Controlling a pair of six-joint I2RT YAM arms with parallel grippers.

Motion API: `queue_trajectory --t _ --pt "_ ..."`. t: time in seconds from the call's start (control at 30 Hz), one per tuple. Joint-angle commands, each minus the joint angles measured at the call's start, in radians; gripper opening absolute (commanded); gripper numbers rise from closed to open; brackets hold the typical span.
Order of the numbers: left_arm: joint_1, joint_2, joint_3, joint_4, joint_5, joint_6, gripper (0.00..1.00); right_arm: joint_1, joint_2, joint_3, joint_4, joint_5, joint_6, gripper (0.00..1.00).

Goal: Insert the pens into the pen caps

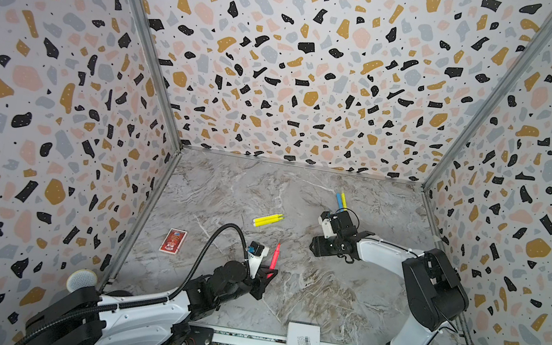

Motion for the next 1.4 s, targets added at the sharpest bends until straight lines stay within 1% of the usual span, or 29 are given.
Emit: queue_trajectory --t 0.0,0.37,0.53,0.83,1.07,1.37 --pt "0.007 -0.006 -0.007 0.03 -0.007 0.004 0.0 0.01 -0.041 -0.028 -0.053 0.025 0.031 0.63" --pt "0.011 -0.025 -0.008 0.018 -0.009 0.001 0.0 0.03 -0.114 0.047 -0.09 0.057 0.039 0.63" --pt "0.011 -0.038 -0.006 0.004 -0.016 0.001 0.0 0.029 -0.055 0.129 -0.135 0.074 0.015 0.63" --pt "0.014 -0.056 -0.015 -0.007 -0.019 0.005 0.0 0.027 0.048 0.208 -0.186 0.116 -0.015 0.63" --pt "0.018 -0.057 -0.021 -0.002 -0.019 0.005 0.0 0.025 0.061 0.201 -0.195 0.127 -0.018 0.63" --pt "0.023 -0.039 -0.023 0.013 -0.013 0.005 0.0 0.025 0.046 0.152 -0.184 0.122 -0.012 0.63"
